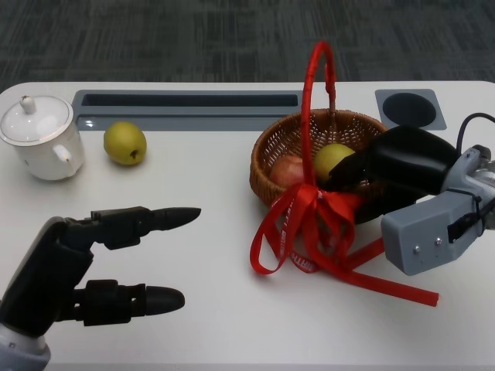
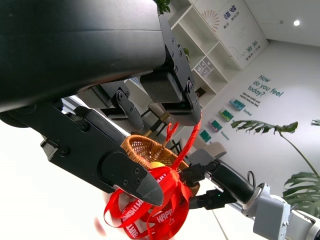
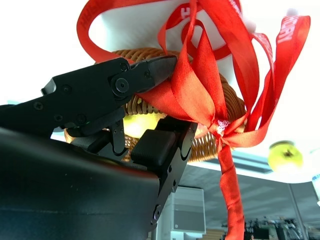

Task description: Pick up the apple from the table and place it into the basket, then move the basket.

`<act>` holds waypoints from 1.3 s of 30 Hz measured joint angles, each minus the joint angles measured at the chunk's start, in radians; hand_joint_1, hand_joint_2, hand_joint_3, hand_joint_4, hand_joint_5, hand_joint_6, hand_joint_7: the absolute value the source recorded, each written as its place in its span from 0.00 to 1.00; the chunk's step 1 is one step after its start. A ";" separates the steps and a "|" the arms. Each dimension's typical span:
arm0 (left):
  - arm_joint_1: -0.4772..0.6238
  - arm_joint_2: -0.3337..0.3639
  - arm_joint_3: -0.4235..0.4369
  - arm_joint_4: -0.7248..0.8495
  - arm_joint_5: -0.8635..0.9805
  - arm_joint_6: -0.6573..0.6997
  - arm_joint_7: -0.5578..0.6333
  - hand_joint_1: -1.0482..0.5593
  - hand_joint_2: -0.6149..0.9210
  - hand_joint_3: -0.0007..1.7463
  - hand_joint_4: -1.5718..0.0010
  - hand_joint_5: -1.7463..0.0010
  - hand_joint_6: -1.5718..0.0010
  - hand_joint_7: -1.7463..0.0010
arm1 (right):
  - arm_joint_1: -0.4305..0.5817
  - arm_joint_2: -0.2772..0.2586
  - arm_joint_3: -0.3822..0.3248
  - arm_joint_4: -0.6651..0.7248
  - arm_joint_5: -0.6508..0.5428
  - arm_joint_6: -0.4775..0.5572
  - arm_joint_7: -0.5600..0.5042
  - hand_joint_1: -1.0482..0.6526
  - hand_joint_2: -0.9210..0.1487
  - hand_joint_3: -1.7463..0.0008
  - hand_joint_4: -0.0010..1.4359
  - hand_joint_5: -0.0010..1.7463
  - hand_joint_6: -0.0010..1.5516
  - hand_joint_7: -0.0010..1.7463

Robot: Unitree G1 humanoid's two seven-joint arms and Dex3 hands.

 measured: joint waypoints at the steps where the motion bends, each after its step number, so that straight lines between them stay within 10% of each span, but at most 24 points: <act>1: 0.000 0.000 0.000 0.000 0.000 0.000 0.001 0.39 0.83 0.00 0.43 1.00 0.46 0.99 | 0.000 0.001 0.004 0.000 -0.009 0.012 -0.009 0.39 0.00 0.96 0.57 0.87 0.64 0.00; 7: 0.004 0.000 0.005 -0.002 0.002 0.000 0.002 0.38 0.83 0.00 0.43 1.00 0.46 1.00 | 0.000 0.002 0.052 0.000 -0.073 0.075 -0.108 0.41 0.00 0.98 0.60 0.84 0.65 0.01; 13: 0.012 -0.001 0.015 -0.025 0.010 0.001 0.005 0.38 0.83 0.00 0.43 1.00 0.46 1.00 | 0.000 0.002 0.094 0.010 -0.111 0.079 -0.162 0.42 0.01 1.00 0.78 0.36 0.65 0.00; 17: 0.012 -0.004 0.018 -0.032 0.012 0.001 0.008 0.38 0.83 0.00 0.43 1.00 0.46 1.00 | 0.000 0.003 0.095 0.017 -0.108 0.090 -0.161 0.42 0.00 0.99 0.70 0.54 0.65 0.00; 23: 0.018 -0.005 0.020 -0.036 0.011 0.001 0.008 0.39 0.83 0.00 0.43 1.00 0.47 1.00 | 0.000 0.021 0.021 0.037 -0.030 0.161 -0.065 0.43 0.00 0.96 0.80 0.16 0.64 0.00; 39: 0.035 0.000 0.039 -0.046 0.007 -0.002 0.008 0.39 0.83 0.00 0.42 1.00 0.46 1.00 | -0.070 0.045 -0.046 0.069 -0.004 0.474 0.014 0.42 0.01 0.98 0.81 0.04 0.64 0.01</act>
